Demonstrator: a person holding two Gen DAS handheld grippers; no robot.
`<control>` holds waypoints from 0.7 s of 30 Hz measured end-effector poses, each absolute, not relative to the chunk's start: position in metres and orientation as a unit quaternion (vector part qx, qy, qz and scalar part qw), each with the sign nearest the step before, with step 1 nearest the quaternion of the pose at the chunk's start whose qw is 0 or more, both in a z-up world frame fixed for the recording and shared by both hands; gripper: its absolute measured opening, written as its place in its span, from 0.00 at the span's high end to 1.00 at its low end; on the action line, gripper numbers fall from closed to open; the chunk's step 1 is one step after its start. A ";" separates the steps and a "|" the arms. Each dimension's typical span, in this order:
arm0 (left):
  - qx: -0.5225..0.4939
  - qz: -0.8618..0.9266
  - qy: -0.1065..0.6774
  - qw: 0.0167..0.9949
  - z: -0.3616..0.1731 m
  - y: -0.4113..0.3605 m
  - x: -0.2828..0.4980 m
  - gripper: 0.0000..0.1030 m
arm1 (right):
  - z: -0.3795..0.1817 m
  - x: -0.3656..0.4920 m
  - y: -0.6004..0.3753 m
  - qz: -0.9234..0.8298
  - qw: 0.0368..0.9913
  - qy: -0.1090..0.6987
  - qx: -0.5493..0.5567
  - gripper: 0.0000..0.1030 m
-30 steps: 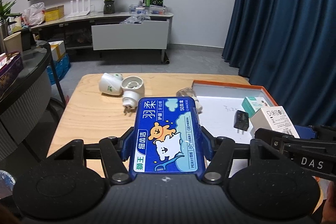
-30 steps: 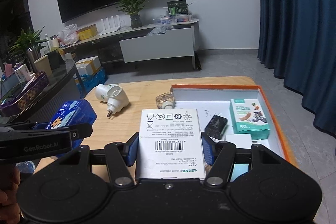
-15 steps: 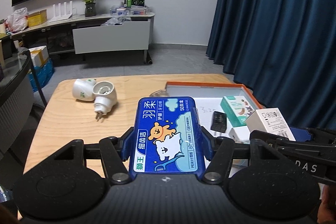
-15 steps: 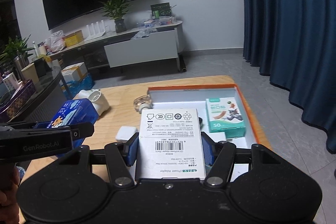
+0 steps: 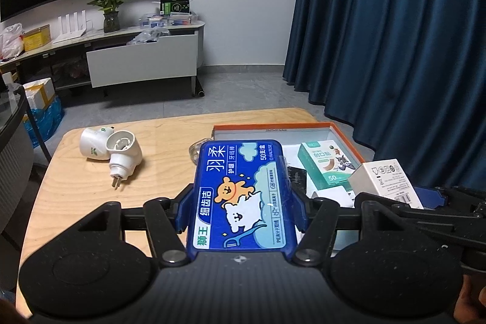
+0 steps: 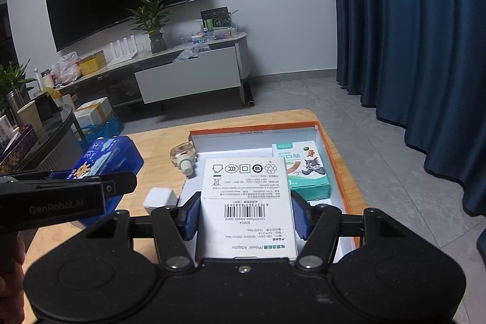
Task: Organize rigid objects
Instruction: 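Carry the blue box with the left tool while the right tool carries the adapter box over the tray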
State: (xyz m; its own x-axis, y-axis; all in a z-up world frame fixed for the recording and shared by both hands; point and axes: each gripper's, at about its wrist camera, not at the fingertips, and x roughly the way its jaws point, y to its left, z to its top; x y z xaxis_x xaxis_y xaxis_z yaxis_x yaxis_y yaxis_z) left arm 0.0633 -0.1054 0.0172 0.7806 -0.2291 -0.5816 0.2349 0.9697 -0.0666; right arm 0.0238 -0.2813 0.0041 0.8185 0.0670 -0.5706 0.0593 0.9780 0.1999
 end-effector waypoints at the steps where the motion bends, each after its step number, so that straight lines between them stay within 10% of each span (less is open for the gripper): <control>1: 0.006 -0.124 0.308 0.943 0.017 -0.106 0.063 0.39 | 0.005 0.024 -0.282 0.001 0.948 0.300 0.105 0.31; 21: 0.014 -0.136 0.315 0.939 0.010 -0.116 0.080 0.39 | 0.005 0.031 -0.287 -0.012 0.949 0.295 0.107 0.31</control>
State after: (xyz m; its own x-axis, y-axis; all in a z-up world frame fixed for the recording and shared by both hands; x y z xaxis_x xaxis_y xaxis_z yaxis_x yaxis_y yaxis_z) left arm 0.0803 -0.1158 0.0104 0.7652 -0.2458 -0.5950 0.2637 0.9628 -0.0587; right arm 0.0313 -0.2873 0.0050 0.8253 0.0410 -0.5632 0.0850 0.9770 0.1956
